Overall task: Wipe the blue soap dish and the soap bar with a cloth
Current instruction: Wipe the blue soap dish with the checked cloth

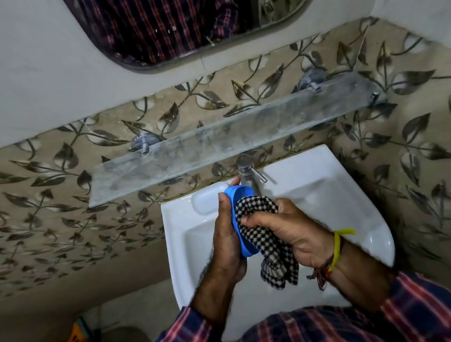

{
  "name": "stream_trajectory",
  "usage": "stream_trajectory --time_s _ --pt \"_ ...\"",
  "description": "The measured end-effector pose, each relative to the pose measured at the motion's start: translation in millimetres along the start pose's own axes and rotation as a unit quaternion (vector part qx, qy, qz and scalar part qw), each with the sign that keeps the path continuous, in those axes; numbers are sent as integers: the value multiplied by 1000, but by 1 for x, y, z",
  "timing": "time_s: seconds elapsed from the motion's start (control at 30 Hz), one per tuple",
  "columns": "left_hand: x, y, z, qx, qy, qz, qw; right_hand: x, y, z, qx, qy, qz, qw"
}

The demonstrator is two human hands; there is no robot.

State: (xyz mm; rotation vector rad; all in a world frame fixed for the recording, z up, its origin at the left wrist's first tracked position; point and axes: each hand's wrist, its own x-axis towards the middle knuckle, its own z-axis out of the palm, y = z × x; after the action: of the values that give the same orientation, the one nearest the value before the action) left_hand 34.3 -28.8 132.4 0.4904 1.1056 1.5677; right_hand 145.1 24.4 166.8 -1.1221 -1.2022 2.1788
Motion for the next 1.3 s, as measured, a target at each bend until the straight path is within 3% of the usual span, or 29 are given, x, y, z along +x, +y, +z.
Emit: stream_trajectory --time_s 0.17,0.6,0.73,0.87,1.0,1.1,1.3 --pt "7 18 0 12 18 14 1000 0 3 0 -88 -56 12 994" --pt "7 27 3 70 94 16 993 1 -1 -15 -305 -163 -148 927" --pt "10 34 4 96 106 18 990 1 0 -14 -405 -124 -213 881" --pt "11 40 0 84 118 16 989 -2 2 -6 -420 -117 -265 860" --pt "12 39 0 99 117 18 988 -1 2 -15 -459 -80 -242 851" --pt "12 35 -1 99 123 12 987 -4 2 -8 -433 -107 -254 858" --pt "18 36 -5 82 135 -26 987 2 5 -16 -504 -59 -258 822"
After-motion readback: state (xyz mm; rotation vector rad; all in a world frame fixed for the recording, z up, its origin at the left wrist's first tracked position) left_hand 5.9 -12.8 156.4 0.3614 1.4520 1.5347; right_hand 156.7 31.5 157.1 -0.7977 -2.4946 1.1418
